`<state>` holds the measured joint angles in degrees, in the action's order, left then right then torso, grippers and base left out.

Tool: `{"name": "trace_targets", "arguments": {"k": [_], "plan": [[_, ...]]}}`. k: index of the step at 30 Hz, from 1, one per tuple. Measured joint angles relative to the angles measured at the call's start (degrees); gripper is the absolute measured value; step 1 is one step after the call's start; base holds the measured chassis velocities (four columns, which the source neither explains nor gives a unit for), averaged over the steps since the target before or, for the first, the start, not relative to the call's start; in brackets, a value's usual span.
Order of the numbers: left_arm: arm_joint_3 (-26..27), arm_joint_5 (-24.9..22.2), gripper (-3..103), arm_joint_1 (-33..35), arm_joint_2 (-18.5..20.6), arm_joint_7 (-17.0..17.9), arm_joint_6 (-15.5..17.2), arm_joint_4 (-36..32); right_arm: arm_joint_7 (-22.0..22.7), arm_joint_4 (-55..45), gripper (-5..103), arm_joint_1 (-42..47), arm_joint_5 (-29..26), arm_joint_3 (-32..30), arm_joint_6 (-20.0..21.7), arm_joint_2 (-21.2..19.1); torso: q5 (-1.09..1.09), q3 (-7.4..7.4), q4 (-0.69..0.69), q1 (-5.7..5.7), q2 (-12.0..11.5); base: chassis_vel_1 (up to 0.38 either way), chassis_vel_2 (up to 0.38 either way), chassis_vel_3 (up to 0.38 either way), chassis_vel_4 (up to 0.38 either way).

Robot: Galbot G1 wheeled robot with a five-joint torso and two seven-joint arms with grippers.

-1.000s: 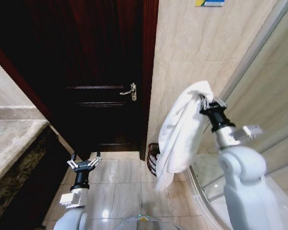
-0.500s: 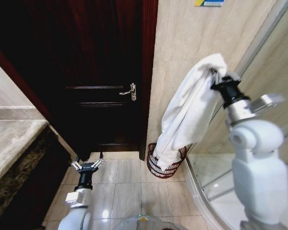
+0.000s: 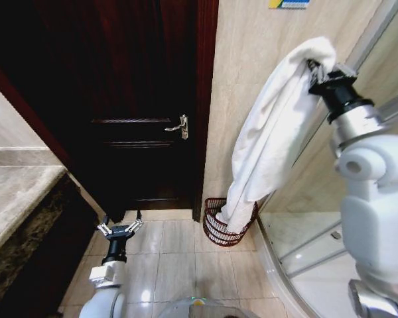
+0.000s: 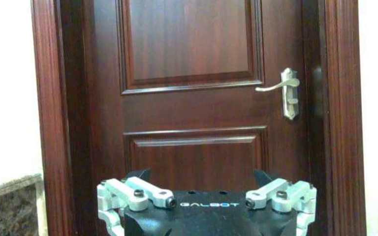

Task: Discard the used towel into the hamper.

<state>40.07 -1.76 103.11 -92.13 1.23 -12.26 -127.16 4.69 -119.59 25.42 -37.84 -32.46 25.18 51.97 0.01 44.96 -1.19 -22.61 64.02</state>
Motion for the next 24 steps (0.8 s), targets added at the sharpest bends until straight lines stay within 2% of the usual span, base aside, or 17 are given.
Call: {"name": "trace_targets", "arguments": {"k": [4,6,7,10,12,15,21,24], "plan": [[-0.07,0.01,100,-0.25,0.00,0.00,0.00,0.10,-0.90,1.82,7,-1.01,-0.21,0.13,-1.32,-1.29,0.00,0.00,0.01,0.00,0.00,0.000,0.000,0.000,0.000],[-0.07,-0.01,100,-0.29,0.00,0.03,-0.14,0.23,-2.51,3.71,7,-1.34,-0.48,0.32,-3.93,-1.91,0.00,0.00,0.01,0.00,0.00,0.000,0.000,0.000,0.000],[-0.07,-0.01,100,-0.29,0.00,0.03,-0.14,0.23,-2.51,3.71,7,-1.34,-0.48,0.32,-3.93,-1.91,0.00,0.00,0.01,0.00,0.00,0.000,0.000,0.000,0.000],[-0.05,-0.09,100,-0.28,0.00,0.12,-0.70,0.56,-5.02,7.08,7,-1.37,-3.68,1.27,-8.71,-1.64,0.00,-0.01,0.01,0.00,-0.01,0.000,0.000,0.000,0.000],[-0.03,-0.10,100,-0.29,0.00,0.14,-0.76,0.62,-5.89,7.98,7,-1.37,-3.95,1.57,-10.18,-1.41,0.00,-0.01,0.01,0.00,-0.01,0.000,0.000,0.000,0.000],[-0.05,-0.10,100,-0.40,0.00,0.16,-0.98,0.97,-10.10,12.47,7,-0.99,-3.74,2.52,-15.66,0.67,0.02,0.00,0.00,0.00,-0.02,0.000,0.000,0.000,0.000],[-0.30,0.01,100,-0.54,0.00,0.16,-1.01,1.10,-10.22,14.21,7,-1.47,-3.03,2.76,-16.89,2.82,-0.03,-0.01,0.00,0.00,-0.02,0.000,0.000,0.000,0.000],[-0.20,-0.05,100,-0.55,0.00,0.18,-1.04,0.79,-10.82,15.54,7,-1.20,-0.81,2.83,-17.35,3.64,-0.03,-0.01,0.00,0.01,-0.02,0.000,0.000,0.000,0.000]]}}
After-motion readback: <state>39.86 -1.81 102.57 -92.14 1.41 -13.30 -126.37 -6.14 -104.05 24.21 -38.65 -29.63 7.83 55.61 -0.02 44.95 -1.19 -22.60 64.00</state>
